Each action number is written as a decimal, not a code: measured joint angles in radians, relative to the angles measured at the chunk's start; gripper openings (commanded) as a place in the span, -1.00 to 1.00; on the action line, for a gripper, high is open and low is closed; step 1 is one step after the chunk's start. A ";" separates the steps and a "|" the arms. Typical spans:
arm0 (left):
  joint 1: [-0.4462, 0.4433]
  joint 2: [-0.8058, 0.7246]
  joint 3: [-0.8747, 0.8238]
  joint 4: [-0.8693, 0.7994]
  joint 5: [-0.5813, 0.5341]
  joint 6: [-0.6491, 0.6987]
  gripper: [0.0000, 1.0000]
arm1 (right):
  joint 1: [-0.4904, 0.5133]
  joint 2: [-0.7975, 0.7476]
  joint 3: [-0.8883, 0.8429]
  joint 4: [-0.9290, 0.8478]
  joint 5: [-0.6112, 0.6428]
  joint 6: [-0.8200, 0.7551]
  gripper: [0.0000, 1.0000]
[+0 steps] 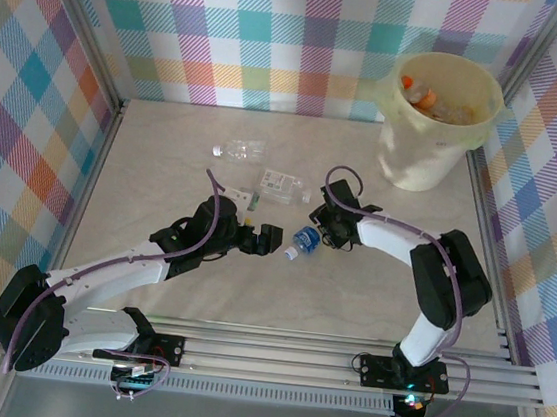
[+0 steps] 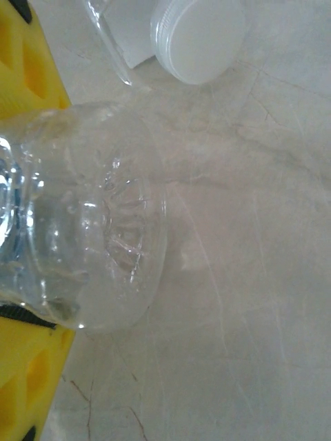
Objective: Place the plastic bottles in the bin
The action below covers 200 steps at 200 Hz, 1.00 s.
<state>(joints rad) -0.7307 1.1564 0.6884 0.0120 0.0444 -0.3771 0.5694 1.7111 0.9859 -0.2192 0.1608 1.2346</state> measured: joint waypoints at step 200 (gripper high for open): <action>0.000 0.165 0.096 0.374 0.156 -0.126 1.00 | -0.054 -0.379 -0.014 0.304 0.099 -0.489 -0.05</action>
<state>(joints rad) -0.7307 1.3212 0.7845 0.3862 0.2005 -0.5026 0.5152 1.3323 0.9722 0.0849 0.2596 0.7452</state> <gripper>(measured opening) 0.998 0.480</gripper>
